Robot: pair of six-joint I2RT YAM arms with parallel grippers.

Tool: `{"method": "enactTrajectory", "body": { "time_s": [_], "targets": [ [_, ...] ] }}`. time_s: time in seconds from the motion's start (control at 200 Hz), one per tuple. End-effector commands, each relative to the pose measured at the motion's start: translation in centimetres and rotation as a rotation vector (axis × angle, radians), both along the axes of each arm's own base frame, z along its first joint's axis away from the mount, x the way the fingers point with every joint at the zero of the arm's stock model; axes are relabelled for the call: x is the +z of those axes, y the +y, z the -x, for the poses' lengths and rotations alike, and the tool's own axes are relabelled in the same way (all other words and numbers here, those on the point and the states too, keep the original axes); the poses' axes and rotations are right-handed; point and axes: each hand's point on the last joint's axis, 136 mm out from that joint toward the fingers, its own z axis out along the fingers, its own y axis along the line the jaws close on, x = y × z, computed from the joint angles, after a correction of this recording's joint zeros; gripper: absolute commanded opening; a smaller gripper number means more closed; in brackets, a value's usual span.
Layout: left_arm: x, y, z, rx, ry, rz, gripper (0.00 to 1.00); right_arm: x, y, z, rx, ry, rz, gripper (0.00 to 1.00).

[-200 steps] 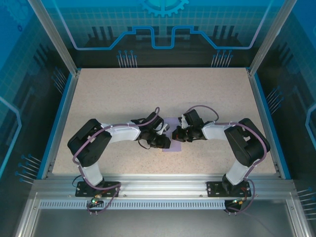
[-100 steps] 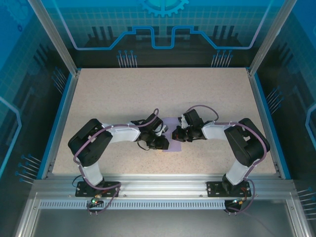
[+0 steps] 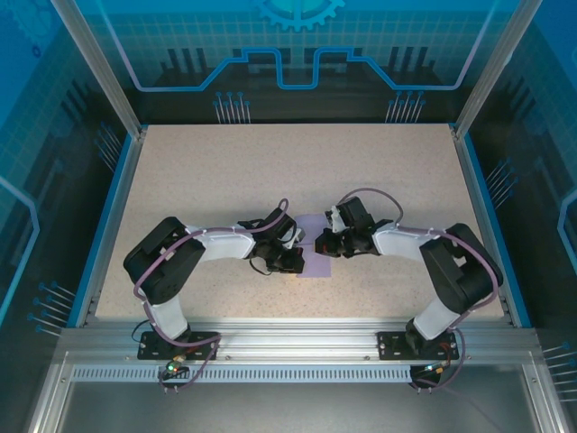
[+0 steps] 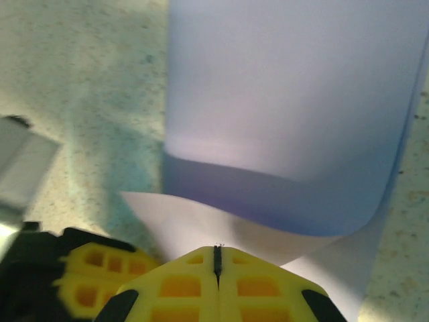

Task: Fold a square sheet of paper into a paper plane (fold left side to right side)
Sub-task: Fold the triangle a second time at the center of the table.

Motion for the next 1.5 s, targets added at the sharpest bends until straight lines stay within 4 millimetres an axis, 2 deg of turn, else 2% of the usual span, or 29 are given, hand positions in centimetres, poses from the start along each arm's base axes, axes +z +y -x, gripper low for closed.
{"method": "enactTrajectory", "body": {
  "time_s": [0.0, 0.21, 0.53, 0.755, 1.105, 1.496],
  "targets": [
    [-2.1, 2.2, 1.6, 0.02, 0.061, -0.097, 0.02, 0.6, 0.2, 1.6, 0.048, -0.009, 0.009, 0.0],
    [-2.2, 2.5, 1.6, 0.021, 0.06, -0.108, 0.02, -0.2, 1.8, 3.5, 0.096, 0.022, -0.003, 0.0],
    [-2.2, 2.5, 1.6, 0.021, 0.059, -0.109, 0.02, -1.3, 3.0, 3.5, 0.109, 0.035, 0.0, 0.0],
    [-2.3, 2.5, 1.6, 0.021, 0.061, -0.114, 0.02, -2.6, 2.5, 3.9, 0.107, 0.065, 0.041, 0.0],
    [-2.5, 2.7, 1.7, 0.022, 0.066, -0.126, 0.02, -4.6, 0.6, 4.4, 0.102, 0.1, 0.163, 0.0],
    [-2.6, 2.9, 1.9, 0.015, 0.071, -0.135, 0.02, -3.9, -0.8, 2.2, 0.063, 0.085, 0.184, 0.0]
  ]
}}
